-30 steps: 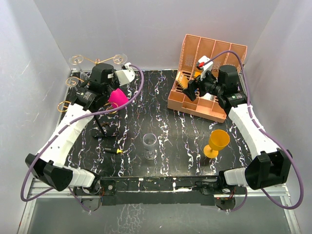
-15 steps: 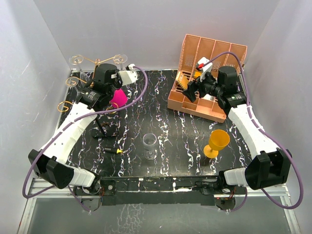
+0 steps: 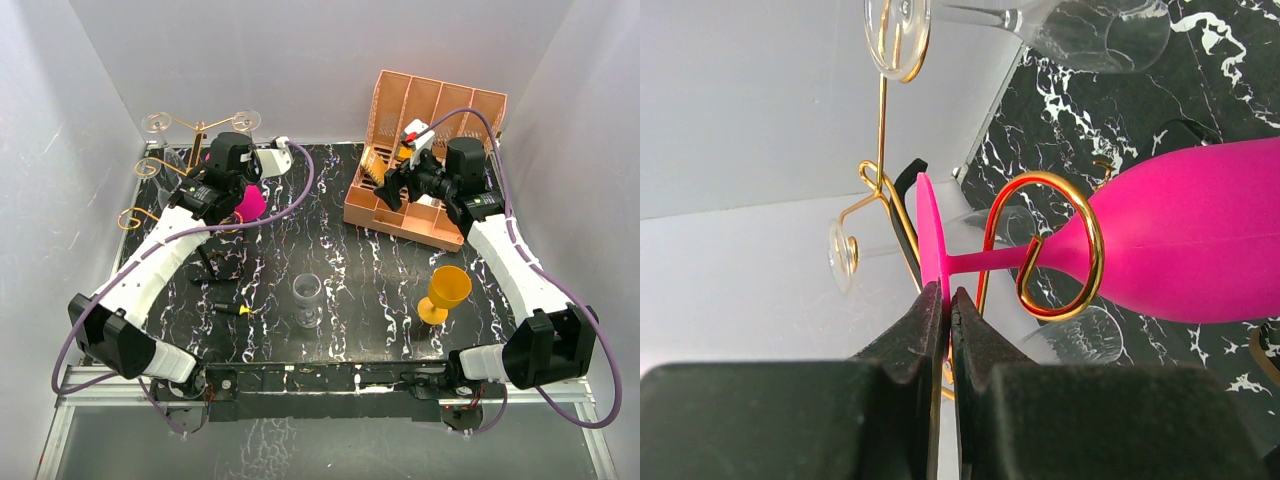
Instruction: Place the wine glass upside down on the wine glass rack
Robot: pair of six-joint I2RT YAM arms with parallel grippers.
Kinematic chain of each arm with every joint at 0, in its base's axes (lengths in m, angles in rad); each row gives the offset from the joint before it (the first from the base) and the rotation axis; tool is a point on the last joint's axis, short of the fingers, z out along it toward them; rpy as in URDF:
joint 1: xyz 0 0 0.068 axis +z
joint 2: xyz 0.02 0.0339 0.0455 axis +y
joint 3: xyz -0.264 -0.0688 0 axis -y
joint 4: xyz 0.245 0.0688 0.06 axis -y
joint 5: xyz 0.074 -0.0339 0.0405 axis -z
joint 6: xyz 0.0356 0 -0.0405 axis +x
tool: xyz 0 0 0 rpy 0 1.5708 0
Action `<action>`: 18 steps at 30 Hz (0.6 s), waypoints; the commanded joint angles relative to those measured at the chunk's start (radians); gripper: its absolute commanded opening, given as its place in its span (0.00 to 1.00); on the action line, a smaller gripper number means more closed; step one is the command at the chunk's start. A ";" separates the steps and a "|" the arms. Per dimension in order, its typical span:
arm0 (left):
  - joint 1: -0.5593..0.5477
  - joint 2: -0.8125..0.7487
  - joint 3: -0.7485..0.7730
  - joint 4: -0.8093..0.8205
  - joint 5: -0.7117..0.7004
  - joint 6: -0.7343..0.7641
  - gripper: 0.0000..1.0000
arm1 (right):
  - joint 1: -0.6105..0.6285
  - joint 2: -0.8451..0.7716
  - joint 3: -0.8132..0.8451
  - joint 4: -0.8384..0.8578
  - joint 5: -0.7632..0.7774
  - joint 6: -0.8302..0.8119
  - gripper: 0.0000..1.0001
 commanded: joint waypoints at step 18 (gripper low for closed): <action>-0.034 0.023 0.015 0.040 -0.004 0.022 0.00 | -0.004 -0.012 0.004 0.054 -0.019 -0.006 0.90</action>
